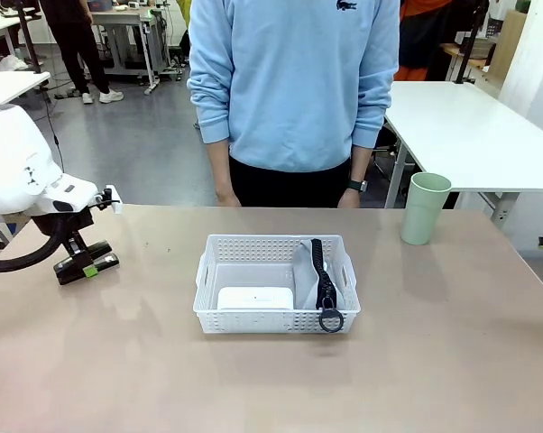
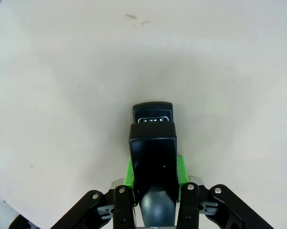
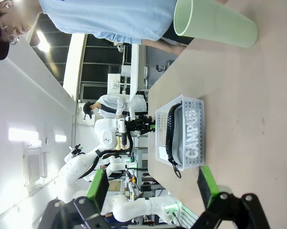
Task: Efficiently arrange items inside the basket to fit them all.
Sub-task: Pick up the Stapler and place it inside the Organizing basket.
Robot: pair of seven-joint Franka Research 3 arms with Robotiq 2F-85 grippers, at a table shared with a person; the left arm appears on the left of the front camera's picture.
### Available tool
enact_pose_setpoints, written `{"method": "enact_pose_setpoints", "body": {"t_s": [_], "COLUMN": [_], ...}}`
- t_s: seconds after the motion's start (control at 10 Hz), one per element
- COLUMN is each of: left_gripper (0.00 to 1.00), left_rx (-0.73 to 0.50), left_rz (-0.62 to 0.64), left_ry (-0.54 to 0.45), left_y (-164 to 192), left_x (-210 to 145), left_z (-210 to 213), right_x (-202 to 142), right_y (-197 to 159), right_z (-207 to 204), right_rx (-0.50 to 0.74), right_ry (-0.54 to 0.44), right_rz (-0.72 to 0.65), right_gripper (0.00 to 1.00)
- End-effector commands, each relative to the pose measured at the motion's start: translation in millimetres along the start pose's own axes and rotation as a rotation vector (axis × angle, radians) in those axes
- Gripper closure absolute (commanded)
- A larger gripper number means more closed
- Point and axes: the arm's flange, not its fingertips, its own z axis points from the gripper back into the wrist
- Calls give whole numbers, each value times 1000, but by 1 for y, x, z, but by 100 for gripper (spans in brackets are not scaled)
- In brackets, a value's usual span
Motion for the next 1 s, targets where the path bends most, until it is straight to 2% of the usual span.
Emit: {"method": "enact_pose_setpoints", "body": {"t_s": [0.0, 0.1, 0.4, 0.5, 0.6, 0.7, 0.8, 0.9], "left_gripper": [100, 100, 100, 100, 100, 100, 100, 100], "left_rx": [-14, -66, -52, -45, -44, -35, -40, -40], "left_rz": [25, 4, -79, -48, 38, 178, -3, -3], "left_ry": [-62, -98, -293, -409, -499, -487, -394, -394], "left_y": [-25, -42, -102, -109, -101, -72, -91, -91], "left_x": [-34, -56, -132, -146, -149, -142, -144, -144], "left_z": [49, 80, 140, 146, 146, 139, 168, 168], "right_x": [-1, -1, -1, -1, -1, -1, -1, -1], "right_y": [3, 3, 3, 3, 3, 3, 3, 3], "right_z": [2, 2, 2, 2, 2, 2, 2, 2], "right_rx": [6, 6, 6, 6, 6, 6, 6, 6], "right_ry": [-3, -3, -3, -3, -3, -3, -3, -3], "right_rz": [-6, -6, -6, -6, -6, -6, -6, -6], "right_gripper": [0, 0, 0, 0, 0, 0, 0, 0]}}
